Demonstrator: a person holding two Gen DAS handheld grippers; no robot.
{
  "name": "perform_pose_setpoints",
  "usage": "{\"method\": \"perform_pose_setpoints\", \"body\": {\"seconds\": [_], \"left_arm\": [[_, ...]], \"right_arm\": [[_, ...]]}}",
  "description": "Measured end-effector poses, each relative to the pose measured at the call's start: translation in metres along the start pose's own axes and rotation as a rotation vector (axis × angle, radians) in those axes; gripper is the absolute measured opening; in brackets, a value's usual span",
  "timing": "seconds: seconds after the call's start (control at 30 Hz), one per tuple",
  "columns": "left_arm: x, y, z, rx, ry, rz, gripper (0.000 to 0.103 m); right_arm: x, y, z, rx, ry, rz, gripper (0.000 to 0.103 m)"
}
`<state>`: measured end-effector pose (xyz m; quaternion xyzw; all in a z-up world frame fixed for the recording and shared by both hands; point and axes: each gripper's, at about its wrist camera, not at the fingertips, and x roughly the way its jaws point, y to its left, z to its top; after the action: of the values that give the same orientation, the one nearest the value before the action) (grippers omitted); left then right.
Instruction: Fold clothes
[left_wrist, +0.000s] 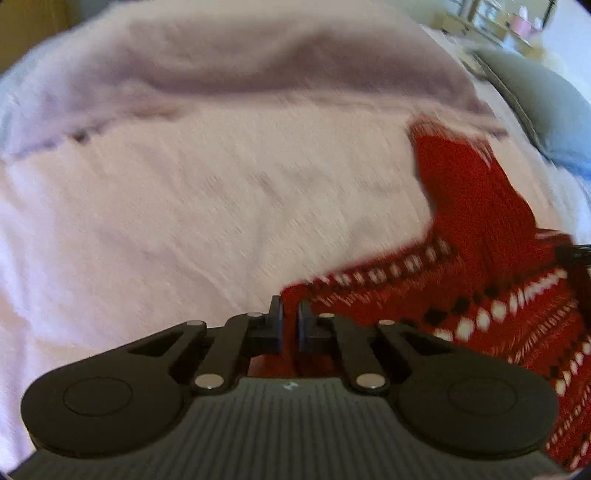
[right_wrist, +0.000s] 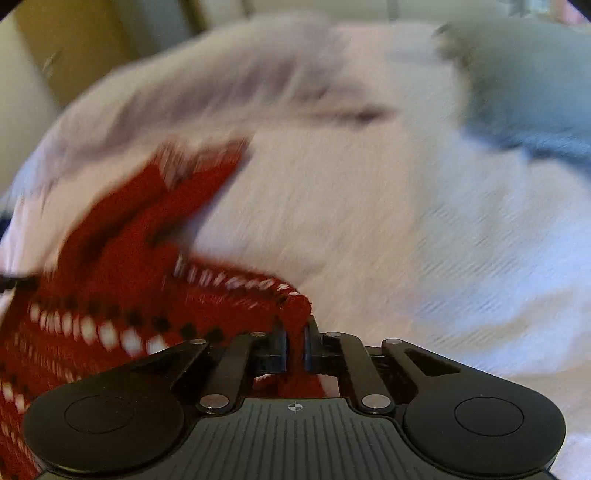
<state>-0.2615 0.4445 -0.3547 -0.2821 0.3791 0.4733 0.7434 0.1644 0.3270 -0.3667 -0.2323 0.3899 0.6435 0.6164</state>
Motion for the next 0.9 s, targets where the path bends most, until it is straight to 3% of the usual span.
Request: {"method": "perform_pose_setpoints", "body": {"seconds": [0.13, 0.23, 0.33, 0.4, 0.43, 0.5, 0.67, 0.9], "left_arm": [[0.006, 0.005, 0.025, -0.006, -0.031, 0.015, 0.007], [0.032, -0.006, 0.022, 0.036, 0.036, 0.072, 0.009], [0.036, -0.007, 0.01, 0.026, 0.048, 0.112, 0.016], [0.02, 0.002, 0.004, -0.018, 0.043, 0.094, 0.029], [0.011, 0.006, 0.001, -0.041, 0.04, 0.084, 0.03], [-0.017, 0.015, -0.011, -0.068, 0.025, 0.087, 0.031], [-0.101, 0.027, -0.081, -0.138, 0.05, 0.105, 0.032], [-0.194, 0.005, -0.212, -0.261, 0.251, 0.112, 0.032]], "right_arm": [[-0.012, -0.019, 0.024, 0.014, -0.085, -0.063, 0.006], [0.012, -0.023, 0.022, 0.011, 0.016, -0.093, 0.007], [0.028, -0.021, 0.007, 0.012, 0.094, -0.114, 0.029], [0.013, -0.022, 0.001, 0.059, 0.062, -0.122, 0.063], [0.004, -0.023, -0.002, 0.089, 0.045, -0.124, 0.069], [-0.024, -0.029, -0.011, 0.174, 0.01, -0.11, 0.069], [-0.096, -0.031, -0.051, 0.349, -0.01, -0.099, 0.069], [-0.151, -0.016, -0.121, 0.496, 0.135, -0.11, 0.069]]}}
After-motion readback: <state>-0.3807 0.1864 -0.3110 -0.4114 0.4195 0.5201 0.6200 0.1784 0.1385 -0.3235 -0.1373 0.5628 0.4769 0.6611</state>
